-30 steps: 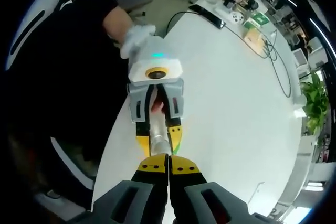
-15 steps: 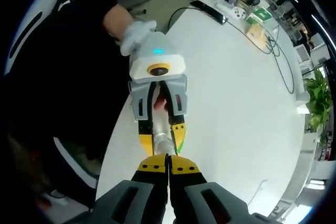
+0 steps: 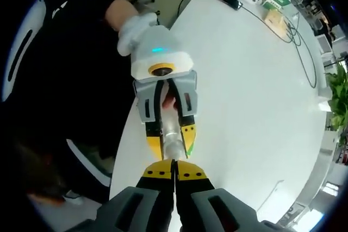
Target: Clamp pump bottle remove cover press pump head put on cover
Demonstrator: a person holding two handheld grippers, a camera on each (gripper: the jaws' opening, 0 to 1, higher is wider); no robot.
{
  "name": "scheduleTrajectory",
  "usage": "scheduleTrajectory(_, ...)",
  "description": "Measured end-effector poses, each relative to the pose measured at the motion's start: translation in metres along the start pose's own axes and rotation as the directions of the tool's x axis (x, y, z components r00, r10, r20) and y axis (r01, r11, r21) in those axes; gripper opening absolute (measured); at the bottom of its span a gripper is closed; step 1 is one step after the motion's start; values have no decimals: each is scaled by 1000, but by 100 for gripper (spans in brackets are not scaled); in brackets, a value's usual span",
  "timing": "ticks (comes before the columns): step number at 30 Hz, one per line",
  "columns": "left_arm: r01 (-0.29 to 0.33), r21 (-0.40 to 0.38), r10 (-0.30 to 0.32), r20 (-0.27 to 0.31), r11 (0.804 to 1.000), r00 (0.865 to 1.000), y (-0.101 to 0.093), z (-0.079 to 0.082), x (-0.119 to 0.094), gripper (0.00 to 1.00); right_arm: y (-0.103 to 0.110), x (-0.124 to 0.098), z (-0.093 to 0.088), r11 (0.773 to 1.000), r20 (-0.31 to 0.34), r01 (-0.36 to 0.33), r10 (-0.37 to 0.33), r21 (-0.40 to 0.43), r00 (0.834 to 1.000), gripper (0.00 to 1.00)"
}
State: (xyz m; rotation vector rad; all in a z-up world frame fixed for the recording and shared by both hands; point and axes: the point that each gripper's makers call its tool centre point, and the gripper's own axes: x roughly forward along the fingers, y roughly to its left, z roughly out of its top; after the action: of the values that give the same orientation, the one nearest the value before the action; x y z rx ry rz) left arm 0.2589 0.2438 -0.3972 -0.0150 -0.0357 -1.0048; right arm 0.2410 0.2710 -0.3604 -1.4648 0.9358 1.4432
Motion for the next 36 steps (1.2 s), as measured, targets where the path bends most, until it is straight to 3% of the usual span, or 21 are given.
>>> scheduleTrajectory(20,0,19,0,0,1000,1000,0,0,0,15,2,0,-2,999,19,-8,7,31,1000,0)
scheduleTrajectory(28,6,-41,-5,28,999,1000,1,7,-2,15,2,0,-2,999,18,-1,0,41,1000,0)
scheduleTrajectory(36,-1,-24,2,29,1000,1000,1,6,-1,15,2,0,-2,998,27,-5,4,57,1000,0)
